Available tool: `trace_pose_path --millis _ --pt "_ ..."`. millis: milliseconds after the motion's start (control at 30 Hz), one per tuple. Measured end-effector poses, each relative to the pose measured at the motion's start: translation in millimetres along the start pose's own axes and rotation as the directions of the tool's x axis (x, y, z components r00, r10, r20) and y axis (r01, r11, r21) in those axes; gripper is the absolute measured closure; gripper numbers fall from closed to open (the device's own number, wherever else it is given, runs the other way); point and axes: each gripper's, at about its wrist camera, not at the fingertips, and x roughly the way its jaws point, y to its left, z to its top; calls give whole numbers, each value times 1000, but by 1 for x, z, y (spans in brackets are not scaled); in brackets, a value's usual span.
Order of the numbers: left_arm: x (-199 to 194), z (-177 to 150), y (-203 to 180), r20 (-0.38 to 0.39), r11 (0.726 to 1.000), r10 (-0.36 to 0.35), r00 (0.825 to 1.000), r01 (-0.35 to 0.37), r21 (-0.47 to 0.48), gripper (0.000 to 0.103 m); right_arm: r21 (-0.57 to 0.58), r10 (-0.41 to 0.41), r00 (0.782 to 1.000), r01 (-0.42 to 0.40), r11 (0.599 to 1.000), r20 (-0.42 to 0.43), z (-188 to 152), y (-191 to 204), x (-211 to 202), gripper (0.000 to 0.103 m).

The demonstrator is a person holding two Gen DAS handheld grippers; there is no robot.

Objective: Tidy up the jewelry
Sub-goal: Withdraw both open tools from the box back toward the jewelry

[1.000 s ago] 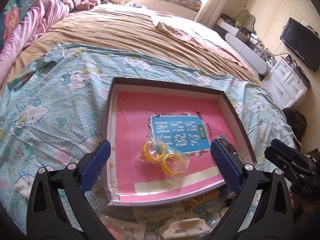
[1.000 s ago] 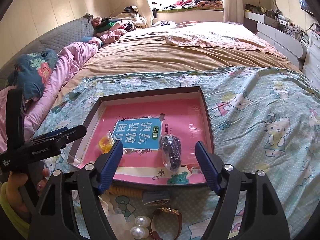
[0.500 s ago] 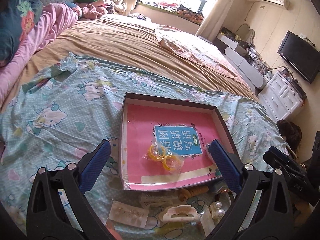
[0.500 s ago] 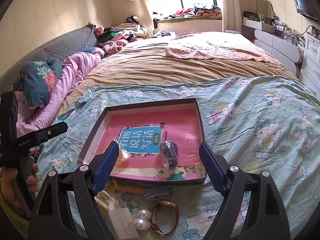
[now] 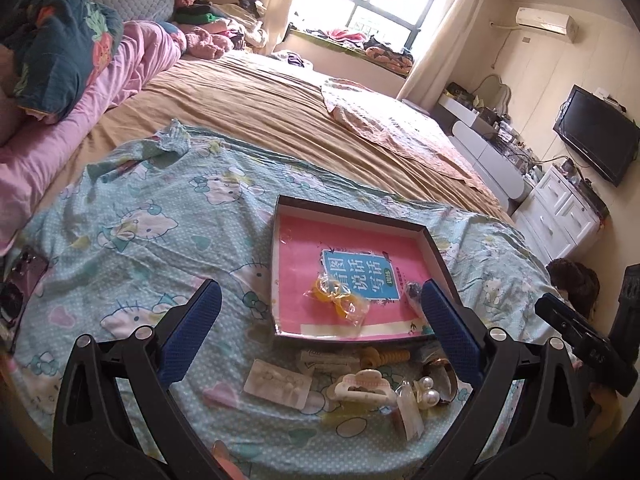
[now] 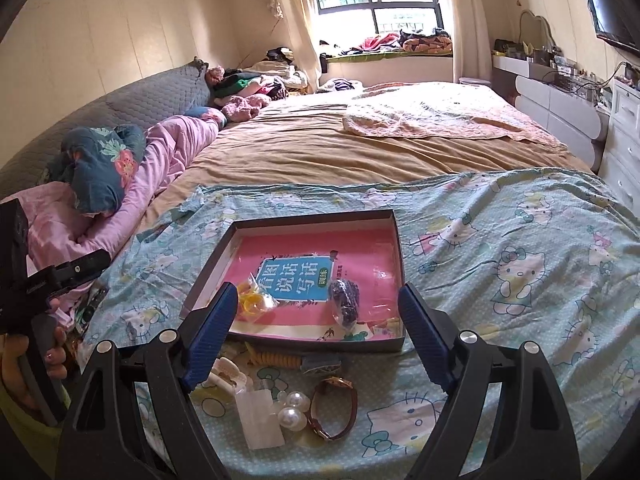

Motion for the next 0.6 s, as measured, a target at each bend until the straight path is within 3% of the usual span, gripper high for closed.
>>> trace_pose_path --millis 600 --pt "-13 -59 -19 -60 998 20 998 -16 56 10 -43 28 999 -29 999 -33 -43 3 -25 22"
